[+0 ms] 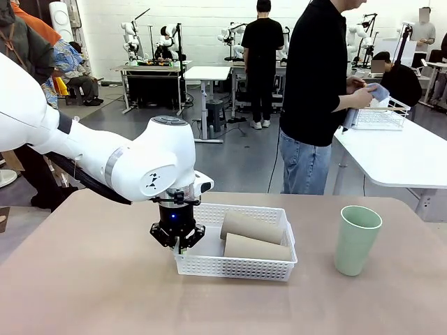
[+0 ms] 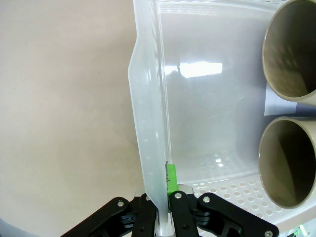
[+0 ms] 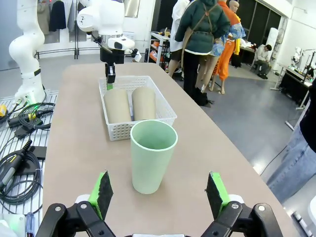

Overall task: Clean and organize the cups into the basket.
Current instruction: Pick up the Reusable plastic cup from the right side of the table and stack it inside the Organizing basket in the center of the table.

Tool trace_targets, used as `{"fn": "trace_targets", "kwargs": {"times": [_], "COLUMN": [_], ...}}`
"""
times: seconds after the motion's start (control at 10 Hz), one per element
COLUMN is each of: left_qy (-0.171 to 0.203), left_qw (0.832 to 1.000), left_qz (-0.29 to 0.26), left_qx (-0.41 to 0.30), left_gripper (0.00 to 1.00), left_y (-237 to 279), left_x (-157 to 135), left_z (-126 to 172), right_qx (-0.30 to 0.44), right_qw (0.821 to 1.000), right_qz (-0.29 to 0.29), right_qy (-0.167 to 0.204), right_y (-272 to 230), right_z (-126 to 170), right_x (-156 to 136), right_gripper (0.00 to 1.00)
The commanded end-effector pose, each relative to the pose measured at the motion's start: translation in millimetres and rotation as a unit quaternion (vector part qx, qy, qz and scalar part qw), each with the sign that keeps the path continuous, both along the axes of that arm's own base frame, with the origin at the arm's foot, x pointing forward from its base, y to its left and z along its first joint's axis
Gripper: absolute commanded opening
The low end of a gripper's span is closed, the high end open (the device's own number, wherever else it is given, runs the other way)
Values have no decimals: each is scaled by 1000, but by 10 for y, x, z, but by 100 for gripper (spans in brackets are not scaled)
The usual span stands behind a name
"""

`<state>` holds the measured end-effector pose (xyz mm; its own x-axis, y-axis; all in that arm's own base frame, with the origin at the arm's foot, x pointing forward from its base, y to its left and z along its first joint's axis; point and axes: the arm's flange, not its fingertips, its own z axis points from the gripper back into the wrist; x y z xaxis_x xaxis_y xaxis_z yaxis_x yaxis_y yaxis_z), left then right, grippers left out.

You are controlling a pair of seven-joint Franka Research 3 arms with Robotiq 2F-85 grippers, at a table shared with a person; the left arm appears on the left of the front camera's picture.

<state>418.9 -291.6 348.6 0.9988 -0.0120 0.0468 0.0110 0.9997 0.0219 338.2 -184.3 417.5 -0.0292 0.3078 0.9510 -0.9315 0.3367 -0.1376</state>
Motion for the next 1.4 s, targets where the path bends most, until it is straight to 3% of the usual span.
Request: {"fn": "trace_targets", "kwargs": {"times": [0.0,0.3,0.7,1.3], "left_qy": [1,1,1,1], "left_qw": [1000,1000,1000,1000], "left_qz": [0,0,0,0], "left_qx": [2,2,2,2], "left_gripper": [0,0,0,0], "left_y": [-7,-7,-7,-7], "left_x": [-18,-18,-18,-18], "left_z": [-18,-18,-18,-18], "right_qx": [5,0,-2,-32], "right_qw": [1000,1000,997,987], "right_qz": [0,0,25,59], "right_qy": [-6,0,76,149], "right_y": [38,0,-50,212], "right_z": [0,0,-705,-1366], "right_x": [-51,0,411,815], "right_gripper": [100,100,100,100]}}
